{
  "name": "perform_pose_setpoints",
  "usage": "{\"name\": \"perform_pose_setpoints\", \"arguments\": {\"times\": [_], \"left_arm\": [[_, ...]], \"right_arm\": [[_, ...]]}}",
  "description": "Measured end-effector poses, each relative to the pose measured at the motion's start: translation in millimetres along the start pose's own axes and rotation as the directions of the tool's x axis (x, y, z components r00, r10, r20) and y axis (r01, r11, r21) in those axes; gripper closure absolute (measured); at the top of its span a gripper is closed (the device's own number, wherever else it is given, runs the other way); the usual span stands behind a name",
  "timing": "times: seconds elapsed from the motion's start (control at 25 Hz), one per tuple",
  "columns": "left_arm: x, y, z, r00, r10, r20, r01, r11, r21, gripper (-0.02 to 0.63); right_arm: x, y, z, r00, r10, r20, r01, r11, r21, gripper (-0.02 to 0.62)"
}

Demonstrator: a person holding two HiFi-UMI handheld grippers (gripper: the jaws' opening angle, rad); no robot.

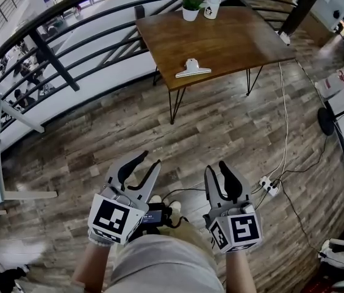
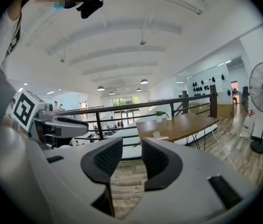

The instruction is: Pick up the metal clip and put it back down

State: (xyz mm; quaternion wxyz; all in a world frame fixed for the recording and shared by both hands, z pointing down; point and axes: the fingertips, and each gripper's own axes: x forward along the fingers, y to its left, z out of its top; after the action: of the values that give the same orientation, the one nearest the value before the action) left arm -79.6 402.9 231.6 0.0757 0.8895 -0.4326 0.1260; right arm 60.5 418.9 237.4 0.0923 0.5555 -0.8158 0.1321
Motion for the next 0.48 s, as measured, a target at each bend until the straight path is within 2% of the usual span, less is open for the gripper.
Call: {"name": "perform_pose_setpoints", "arguments": {"times": [0.48], "left_arm": [[6, -30, 10, 0.998, 0.05, 0.048, -0.05, 0.999, 0.005, 0.483]], "right_arm": [[-29, -33, -9, 1.0, 0.008, 0.02, -0.008, 1.0, -0.004, 0.459]]}}
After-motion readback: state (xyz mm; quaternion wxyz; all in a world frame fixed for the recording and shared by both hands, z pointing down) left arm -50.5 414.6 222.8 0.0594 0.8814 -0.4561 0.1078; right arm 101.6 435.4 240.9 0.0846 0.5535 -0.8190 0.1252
